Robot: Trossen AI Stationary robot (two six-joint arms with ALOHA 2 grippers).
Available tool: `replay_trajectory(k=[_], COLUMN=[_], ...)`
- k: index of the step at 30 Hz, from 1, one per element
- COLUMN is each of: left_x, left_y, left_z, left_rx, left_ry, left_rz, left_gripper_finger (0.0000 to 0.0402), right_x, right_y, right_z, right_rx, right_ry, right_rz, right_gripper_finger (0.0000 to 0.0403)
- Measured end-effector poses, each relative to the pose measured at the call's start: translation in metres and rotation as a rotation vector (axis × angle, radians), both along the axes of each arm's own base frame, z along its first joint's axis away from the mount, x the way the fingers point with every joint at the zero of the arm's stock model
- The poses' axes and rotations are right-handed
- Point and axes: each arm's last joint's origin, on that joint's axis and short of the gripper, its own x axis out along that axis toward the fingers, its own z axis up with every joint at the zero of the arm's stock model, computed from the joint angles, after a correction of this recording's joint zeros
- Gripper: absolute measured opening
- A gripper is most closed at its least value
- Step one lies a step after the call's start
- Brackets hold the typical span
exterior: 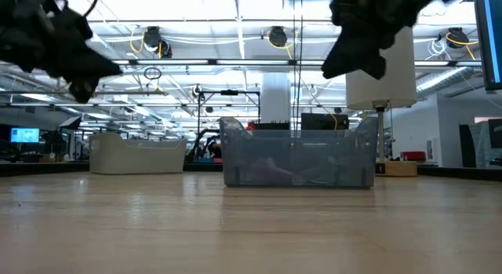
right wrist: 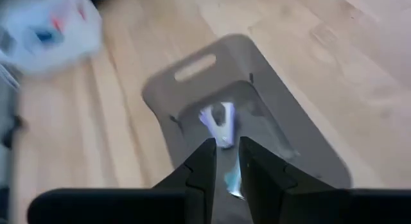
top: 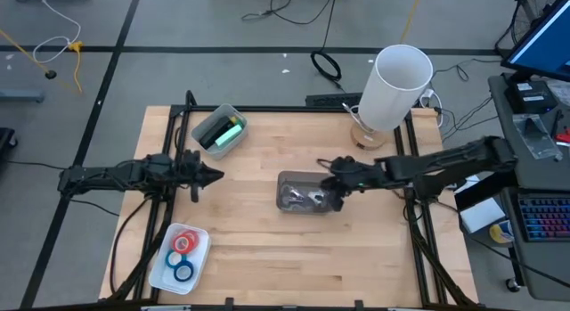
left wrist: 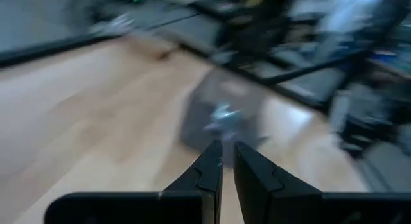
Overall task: Pick and place Stapler, Stapler remover, tape
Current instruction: Return to Home Position
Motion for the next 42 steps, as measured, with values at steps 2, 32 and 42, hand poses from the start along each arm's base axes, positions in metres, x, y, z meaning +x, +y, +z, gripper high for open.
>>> replay_trajectory(k=[2, 32, 42], left_x=[0.001, -0.013, -0.003], left_y=[-0.003, 0.001, 0.0], left_z=[0.007, 0.008, -0.01], left_rx=[0.043, 0.206, 0.207], left_ry=[-0.066, -0.088, -0.191], left_rz=[-0.098, 0.025, -0.001], left_gripper_finger=[0.0037, 0.0037, 0.0037], right_x=[-0.012, -0.111, -0.115], right_y=[-0.002, -0.011, -0.011], right_z=[-0.005, -0.066, -0.082], right_rx=[0.066, 0.182, 0.206], right_ry=[-0.084, -0.513, -0.47], right_rz=[-0.047, 0.034, 0.01], right_gripper_finger=[0.0059, 0.0059, 0.0059])
